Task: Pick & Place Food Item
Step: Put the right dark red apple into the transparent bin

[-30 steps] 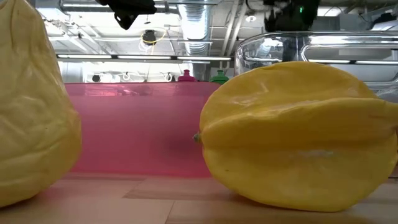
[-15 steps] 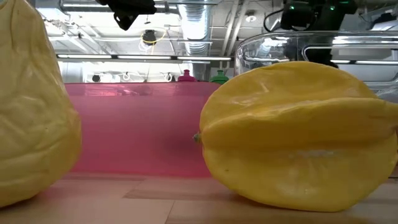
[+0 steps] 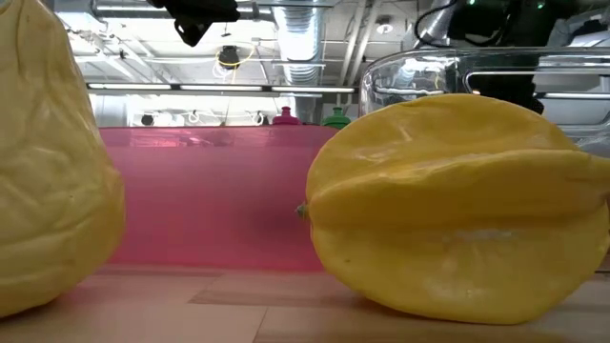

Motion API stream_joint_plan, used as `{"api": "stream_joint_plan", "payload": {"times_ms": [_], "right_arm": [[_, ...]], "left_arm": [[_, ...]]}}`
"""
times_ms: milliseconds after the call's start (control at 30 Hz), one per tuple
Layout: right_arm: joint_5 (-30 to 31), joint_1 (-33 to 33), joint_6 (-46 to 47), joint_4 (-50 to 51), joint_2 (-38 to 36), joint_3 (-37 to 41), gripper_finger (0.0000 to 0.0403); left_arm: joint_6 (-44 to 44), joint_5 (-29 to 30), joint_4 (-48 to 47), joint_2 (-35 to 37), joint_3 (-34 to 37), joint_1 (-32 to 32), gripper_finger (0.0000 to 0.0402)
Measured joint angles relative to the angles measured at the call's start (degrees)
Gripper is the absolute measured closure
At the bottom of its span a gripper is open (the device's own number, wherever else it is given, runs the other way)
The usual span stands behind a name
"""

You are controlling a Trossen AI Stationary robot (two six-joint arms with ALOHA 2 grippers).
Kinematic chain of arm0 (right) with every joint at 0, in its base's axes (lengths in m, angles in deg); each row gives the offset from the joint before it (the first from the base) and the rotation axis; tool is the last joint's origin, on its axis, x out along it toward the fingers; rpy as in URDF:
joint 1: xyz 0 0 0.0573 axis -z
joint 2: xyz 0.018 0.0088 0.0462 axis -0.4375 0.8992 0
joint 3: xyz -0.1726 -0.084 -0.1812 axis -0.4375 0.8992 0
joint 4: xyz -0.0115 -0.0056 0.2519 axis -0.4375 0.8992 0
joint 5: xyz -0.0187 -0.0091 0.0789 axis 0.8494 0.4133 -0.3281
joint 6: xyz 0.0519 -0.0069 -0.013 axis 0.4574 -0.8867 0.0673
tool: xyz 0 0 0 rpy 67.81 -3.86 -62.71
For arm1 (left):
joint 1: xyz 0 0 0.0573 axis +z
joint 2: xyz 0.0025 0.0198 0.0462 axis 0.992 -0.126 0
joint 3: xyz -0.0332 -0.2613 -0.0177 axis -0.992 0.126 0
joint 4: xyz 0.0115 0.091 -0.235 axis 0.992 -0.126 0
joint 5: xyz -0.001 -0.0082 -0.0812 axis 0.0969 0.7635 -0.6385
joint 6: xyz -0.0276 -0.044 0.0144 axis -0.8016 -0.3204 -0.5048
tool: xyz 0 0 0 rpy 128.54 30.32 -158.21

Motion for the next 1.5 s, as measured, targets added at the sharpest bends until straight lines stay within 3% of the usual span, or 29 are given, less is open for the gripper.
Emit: {"api": "stream_joint_plan", "payload": {"times_ms": [700,1500], "right_arm": [[0.0,-20.2,3.6,-6.4,-7.4,0.0,0.0403],[3.2,-30.5,3.6,-12.6,-7.6,-0.1,0.0403]], "left_arm": [[0.1,0.0,0.0,0.0,0.0,0.0,0.0349],[0.1,0.0,0.0,0.0,0.0,0.0,0.0349]]}}
